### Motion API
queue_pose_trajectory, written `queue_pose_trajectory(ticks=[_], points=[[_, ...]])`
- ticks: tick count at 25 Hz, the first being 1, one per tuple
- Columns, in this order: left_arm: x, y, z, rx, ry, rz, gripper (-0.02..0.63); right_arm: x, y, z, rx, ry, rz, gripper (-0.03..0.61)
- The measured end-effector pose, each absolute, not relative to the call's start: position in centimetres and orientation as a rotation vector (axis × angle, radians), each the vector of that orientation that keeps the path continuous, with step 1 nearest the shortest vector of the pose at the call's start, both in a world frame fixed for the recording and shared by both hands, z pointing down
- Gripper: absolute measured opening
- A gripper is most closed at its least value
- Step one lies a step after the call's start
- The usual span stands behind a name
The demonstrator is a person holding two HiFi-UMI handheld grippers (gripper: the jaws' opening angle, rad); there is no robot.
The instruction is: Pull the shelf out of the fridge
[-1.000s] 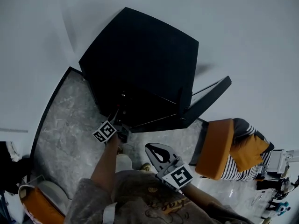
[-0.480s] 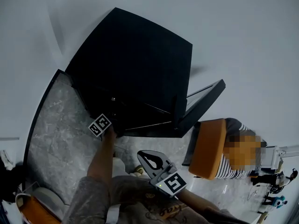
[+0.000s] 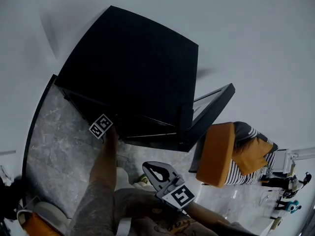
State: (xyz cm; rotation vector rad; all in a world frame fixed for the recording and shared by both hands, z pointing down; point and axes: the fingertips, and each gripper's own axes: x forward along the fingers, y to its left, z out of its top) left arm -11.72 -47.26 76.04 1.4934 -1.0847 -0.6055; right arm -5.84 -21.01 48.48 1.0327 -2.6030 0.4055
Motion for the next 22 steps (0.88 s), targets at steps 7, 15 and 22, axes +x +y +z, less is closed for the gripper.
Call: queue_pose_trajectory(ticks=[7,15,22], points=[[-11.2,-48.7,77.0,1.463,-1.081,-0.653,0.141,-5.1,-21.1,49.5,1.032,-2.564,0.437,0.021],[-12.0,-51.1,78.4,1.43,-1.122,-0.704,0.063,-4.4,-21.4,50.0,1.036,-2.543,0.448,0.021],[-12.2,-51.6,78.5,1.394,-1.081,-0.789,0.027,-4.2,-21.4,50.1,1.028,-2.535,0.448,0.021]])
